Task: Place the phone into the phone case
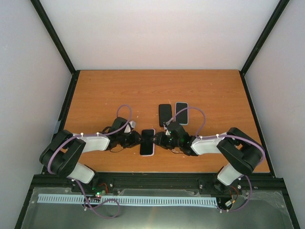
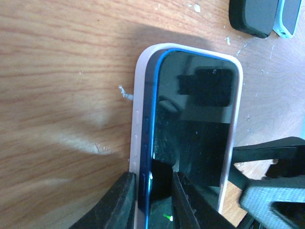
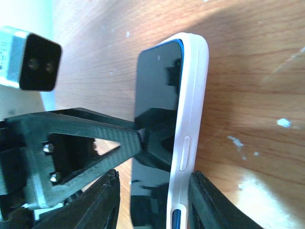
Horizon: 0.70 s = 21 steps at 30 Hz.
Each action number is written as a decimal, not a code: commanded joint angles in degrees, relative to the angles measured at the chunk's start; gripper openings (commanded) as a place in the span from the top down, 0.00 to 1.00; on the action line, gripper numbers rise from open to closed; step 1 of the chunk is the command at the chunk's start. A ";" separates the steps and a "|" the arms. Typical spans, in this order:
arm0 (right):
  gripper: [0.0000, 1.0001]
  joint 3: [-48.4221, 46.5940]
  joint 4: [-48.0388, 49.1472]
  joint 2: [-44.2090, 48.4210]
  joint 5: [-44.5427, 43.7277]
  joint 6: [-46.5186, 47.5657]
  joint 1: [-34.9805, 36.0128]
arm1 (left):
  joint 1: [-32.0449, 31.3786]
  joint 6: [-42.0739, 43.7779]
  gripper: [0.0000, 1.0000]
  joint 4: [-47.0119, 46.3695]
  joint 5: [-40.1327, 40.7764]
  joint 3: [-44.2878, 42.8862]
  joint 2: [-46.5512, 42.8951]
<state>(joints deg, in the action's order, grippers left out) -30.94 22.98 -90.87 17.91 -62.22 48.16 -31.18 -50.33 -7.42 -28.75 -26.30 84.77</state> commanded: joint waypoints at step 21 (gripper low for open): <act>0.65 -1.88 17.32 -4.46 9.15 -4.03 1.03 | -1.16 -0.85 0.70 -1.07 -4.91 2.13 -3.25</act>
<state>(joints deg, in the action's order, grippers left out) -29.43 33.04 -94.19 20.40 -66.50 47.42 -30.83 -50.92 -7.11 -27.83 -24.43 82.00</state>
